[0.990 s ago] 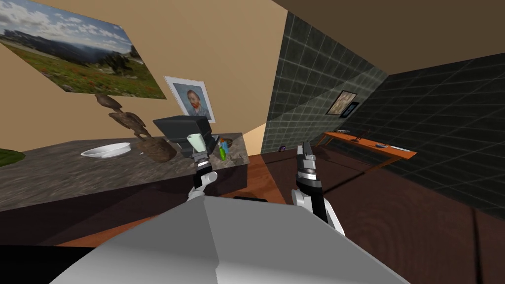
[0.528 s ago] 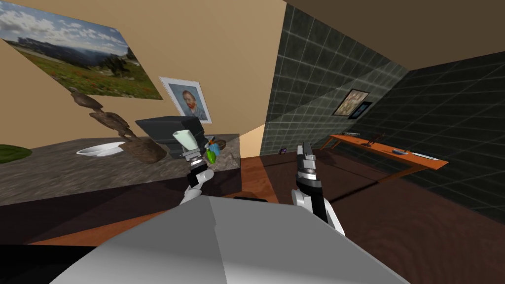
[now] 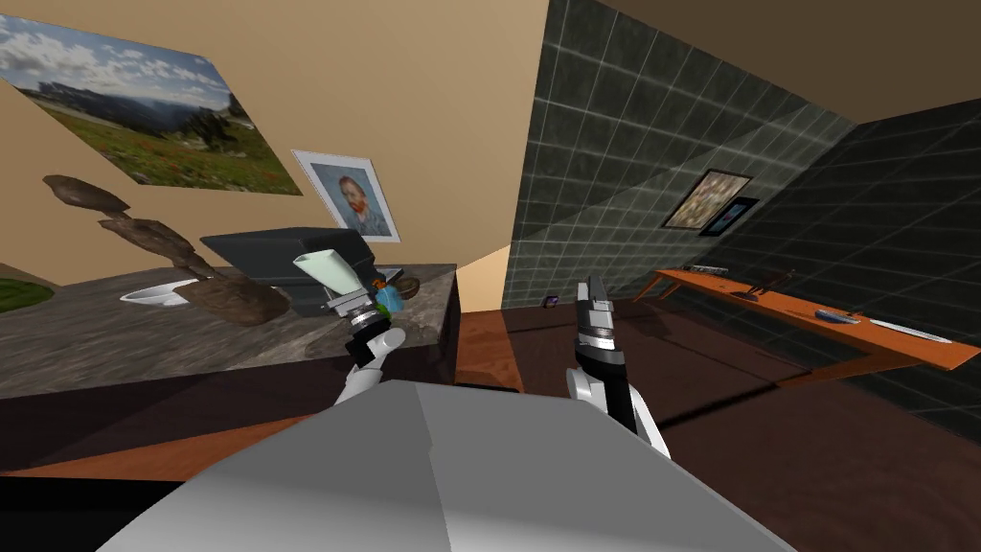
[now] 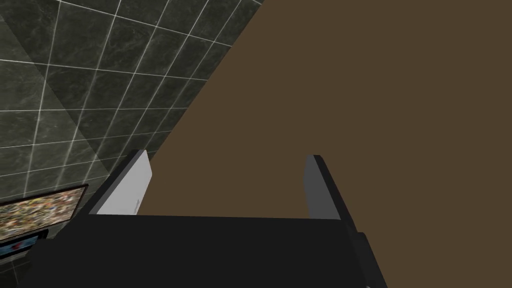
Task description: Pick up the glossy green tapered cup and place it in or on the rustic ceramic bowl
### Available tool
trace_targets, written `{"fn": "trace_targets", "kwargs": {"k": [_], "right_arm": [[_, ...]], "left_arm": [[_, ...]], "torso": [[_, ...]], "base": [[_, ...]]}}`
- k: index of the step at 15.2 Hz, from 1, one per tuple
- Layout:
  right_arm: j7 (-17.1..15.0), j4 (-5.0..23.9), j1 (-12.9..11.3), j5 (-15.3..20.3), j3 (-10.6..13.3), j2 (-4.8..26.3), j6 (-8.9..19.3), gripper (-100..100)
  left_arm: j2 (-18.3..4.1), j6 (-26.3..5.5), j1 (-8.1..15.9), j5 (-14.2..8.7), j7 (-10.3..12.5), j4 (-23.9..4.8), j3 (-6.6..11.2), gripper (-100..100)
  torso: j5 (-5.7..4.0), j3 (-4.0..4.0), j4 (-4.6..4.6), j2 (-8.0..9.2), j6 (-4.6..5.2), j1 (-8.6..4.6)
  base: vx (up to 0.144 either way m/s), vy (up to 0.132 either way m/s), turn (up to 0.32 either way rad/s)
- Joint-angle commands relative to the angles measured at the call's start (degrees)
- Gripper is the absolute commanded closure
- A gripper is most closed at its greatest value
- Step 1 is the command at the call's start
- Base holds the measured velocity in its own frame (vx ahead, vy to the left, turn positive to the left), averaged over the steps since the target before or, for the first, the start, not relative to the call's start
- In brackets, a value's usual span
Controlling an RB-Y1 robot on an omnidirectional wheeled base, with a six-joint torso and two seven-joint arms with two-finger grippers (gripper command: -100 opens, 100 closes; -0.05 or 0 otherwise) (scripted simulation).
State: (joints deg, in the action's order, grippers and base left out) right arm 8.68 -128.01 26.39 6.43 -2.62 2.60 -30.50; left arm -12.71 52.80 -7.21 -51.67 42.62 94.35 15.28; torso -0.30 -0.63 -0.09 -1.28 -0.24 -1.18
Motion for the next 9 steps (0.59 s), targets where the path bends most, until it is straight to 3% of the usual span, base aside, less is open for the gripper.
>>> {"fn": "trace_targets", "kwargs": {"k": [1, 2, 5, 6, 9], "right_arm": [[0.0, 0.0, 0.0, 0.0, 0.0, 0.0, 0.0, 0], [0.0, 0.0, 0.0, 0.0, 0.0, 0.0, 0.0, 0], [0.0, 0.0, 0.01, 0.0, -0.01, 0.01, 0.0, 0], [0.0, 0.0, 0.01, 0.0, -0.01, 0.01, 0.0, 0], [0.0, 0.0, 0.02, 0.0, -0.02, 0.02, 0.0, 0]], "left_arm": [[-0.13, 0.61, -0.56, -1.08, -0.59, 0.37, 1.02, 100], [-0.12, 1.14, -1.12, -2.44, -1.43, 0.8, 2.19, 100], [-0.07, 1.66, -1.74, -3.83, -2.29, 1.18, 3.33, 100], [0.05, 2.16, -2.44, -5.25, -3.17, 1.49, 4.46, 100], [0.21, 2.63, -3.22, -6.7, -4.07, 1.73, 5.55, 100]], "torso": [[0.0, 0.0, 0.0, 0.0, 0.0, 0.0], [0.0, -0.01, -0.01, 0.0, 0.0, 0.07], [0.03, -0.11, -0.04, -0.21, -0.03, 0.26], [0.03, -0.14, -0.06, -0.23, -0.01, 0.36], [0.12, -0.29, -0.12, -0.49, 0.0, 0.71]], "base": [[0.243, -0.236, 0.086], [0.276, -0.229, 0.08], [0.292, -0.195, 0.101], [0.32, -0.129, 0.084], [0.335, -0.113, 0.078]]}}
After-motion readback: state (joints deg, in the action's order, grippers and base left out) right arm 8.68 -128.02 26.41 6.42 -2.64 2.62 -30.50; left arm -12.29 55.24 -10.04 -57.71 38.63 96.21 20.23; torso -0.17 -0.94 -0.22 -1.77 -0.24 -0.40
